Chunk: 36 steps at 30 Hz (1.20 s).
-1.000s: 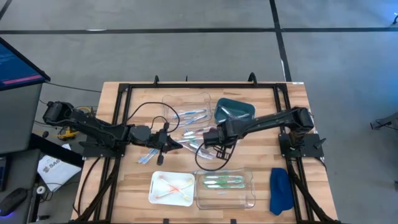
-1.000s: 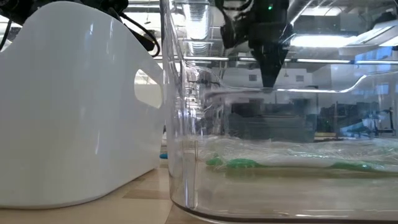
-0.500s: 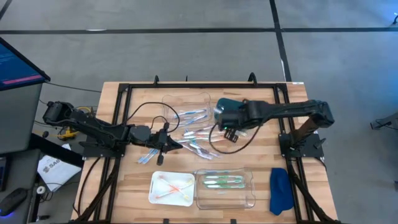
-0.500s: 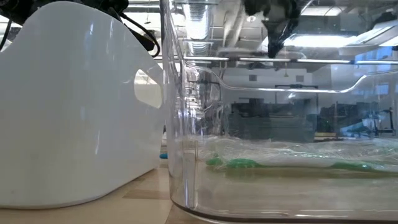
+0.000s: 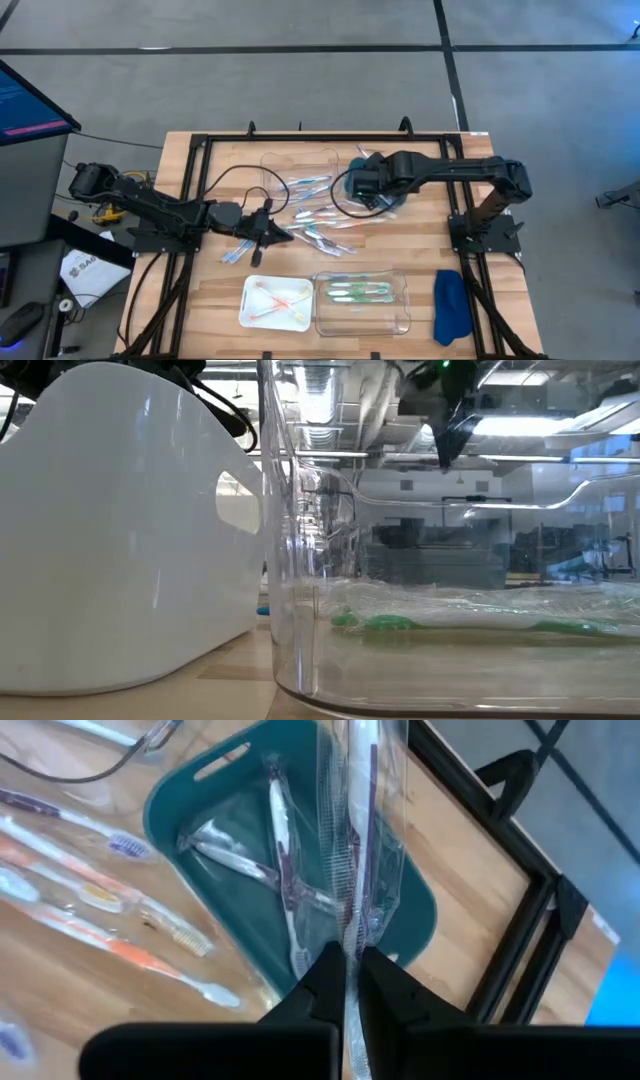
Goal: Pick & Place Toothbrushes
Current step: Put the purple toothbrush into the green bin
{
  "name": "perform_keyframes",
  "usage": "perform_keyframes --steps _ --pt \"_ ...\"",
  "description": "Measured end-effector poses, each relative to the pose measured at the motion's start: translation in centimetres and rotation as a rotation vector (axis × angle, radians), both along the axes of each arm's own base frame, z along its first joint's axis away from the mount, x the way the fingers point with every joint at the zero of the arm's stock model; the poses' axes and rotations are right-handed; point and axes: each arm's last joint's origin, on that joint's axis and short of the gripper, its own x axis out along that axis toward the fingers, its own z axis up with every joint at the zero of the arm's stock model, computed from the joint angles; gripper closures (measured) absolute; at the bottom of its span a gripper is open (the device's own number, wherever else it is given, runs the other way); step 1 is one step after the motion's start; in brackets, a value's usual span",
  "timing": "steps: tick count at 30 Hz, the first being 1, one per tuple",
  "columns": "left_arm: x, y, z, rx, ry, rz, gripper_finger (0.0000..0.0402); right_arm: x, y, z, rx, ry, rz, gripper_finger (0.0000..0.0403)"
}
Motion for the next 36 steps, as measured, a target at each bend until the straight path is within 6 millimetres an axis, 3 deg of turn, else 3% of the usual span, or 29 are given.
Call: perform_keyframes --steps 6,15,17,22,29,36 --pt "0.0 0.0 0.0 -0.002 0.001 -0.007 0.0401 0.7 -0.3 -1.0 -0.020 0.101 0.101 0.0396" --pt "0.0 0.0 0.0 -0.001 0.001 -0.006 0.0401 0.3 -0.6 -0.4 -0.016 0.320 0.584 0.0396" --pt "0.0 0.0 0.0 -0.001 0.001 -0.006 0.0401 0.1 -0.6 -1.0 0.037 0.282 0.699 0.0396" --pt "0.0 0.0 0.0 -0.004 -0.001 -0.005 0.0401 -2.7 -2.4 -3.5 0.181 0.126 0.777 0.0396" --pt "0.1 0.0 0.3 -0.013 -0.024 -0.001 0.0401 -7.6 -4.3 -5.1 0.117 0.072 0.762 0.0396" --pt "0.2 0.4 0.5 -0.014 -0.054 0.022 0.0401 -8.2 -4.3 -5.4 0.085 0.138 0.923 0.0396"
